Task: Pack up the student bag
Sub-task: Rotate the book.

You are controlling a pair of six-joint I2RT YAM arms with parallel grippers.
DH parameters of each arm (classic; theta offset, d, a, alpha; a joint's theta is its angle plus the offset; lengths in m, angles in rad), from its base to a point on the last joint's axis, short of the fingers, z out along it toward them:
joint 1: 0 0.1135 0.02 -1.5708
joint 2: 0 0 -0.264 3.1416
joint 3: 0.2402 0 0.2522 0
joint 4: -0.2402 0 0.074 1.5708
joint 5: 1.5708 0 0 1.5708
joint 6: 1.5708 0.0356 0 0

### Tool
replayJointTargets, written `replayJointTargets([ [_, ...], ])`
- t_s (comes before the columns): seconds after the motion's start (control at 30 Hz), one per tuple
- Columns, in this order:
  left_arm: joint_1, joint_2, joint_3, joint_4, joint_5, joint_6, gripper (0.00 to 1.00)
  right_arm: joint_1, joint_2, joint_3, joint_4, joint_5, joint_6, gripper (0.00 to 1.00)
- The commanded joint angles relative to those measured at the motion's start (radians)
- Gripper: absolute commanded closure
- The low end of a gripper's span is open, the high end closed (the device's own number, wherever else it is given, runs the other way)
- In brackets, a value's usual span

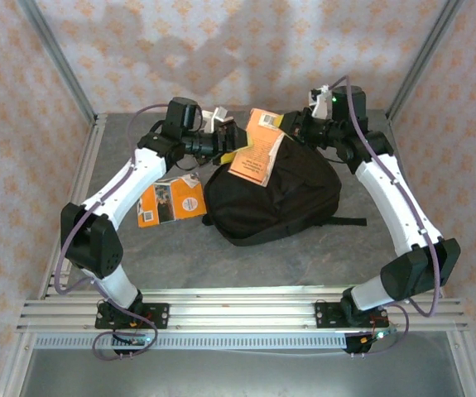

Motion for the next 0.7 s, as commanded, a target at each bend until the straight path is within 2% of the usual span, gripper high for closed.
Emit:
replayJointTargets([
  [0.0,-0.02,-0.027,-0.03,0.193,0.093,-0.107,0.32,0.0,-0.029,-0.009,0.121,-0.073,0.057,1.0],
  [0.13,-0.017,-0.026,-0.052,0.312,0.108,-0.208,0.55,-0.001,-0.025,0.003,0.06,-0.029,0.019,1.0],
  [0.23,-0.017,-0.034,-0.052,0.327,0.103,-0.222,0.8,-0.002,-0.006,0.041,-0.047,0.033,-0.021,1.0],
  [0.27,-0.015,-0.036,-0.051,0.33,0.101,-0.226,0.87,-0.004,0.004,0.061,-0.102,0.079,-0.039,0.96],
  [0.3,-0.015,-0.036,-0.051,0.338,0.1,-0.233,0.93,-0.006,0.012,0.072,-0.137,0.113,-0.05,0.86],
  [0.33,-0.014,-0.04,-0.052,0.354,0.101,-0.247,0.98,-0.007,0.019,0.088,-0.184,0.163,-0.065,0.61],
  [0.37,-0.012,-0.044,-0.056,0.38,0.098,-0.266,1.0,-0.007,0.023,0.103,-0.235,0.215,-0.083,0.42],
  [0.43,-0.006,-0.056,-0.063,0.419,0.092,-0.295,1.0,-0.008,0.02,0.111,-0.291,0.287,-0.09,0.13],
  [0.47,-0.002,-0.06,-0.064,0.434,0.09,-0.309,1.0,-0.009,0.011,0.099,-0.288,0.29,-0.08,0.03],
  [0.5,-0.001,-0.062,-0.065,0.447,0.089,-0.32,1.0,-0.008,0.004,0.085,-0.273,0.273,-0.064,0.01],
  [0.67,0.007,-0.067,-0.072,0.537,0.08,-0.398,1.0,-0.008,-0.024,-0.034,-0.096,0.075,0.098,0.01],
])
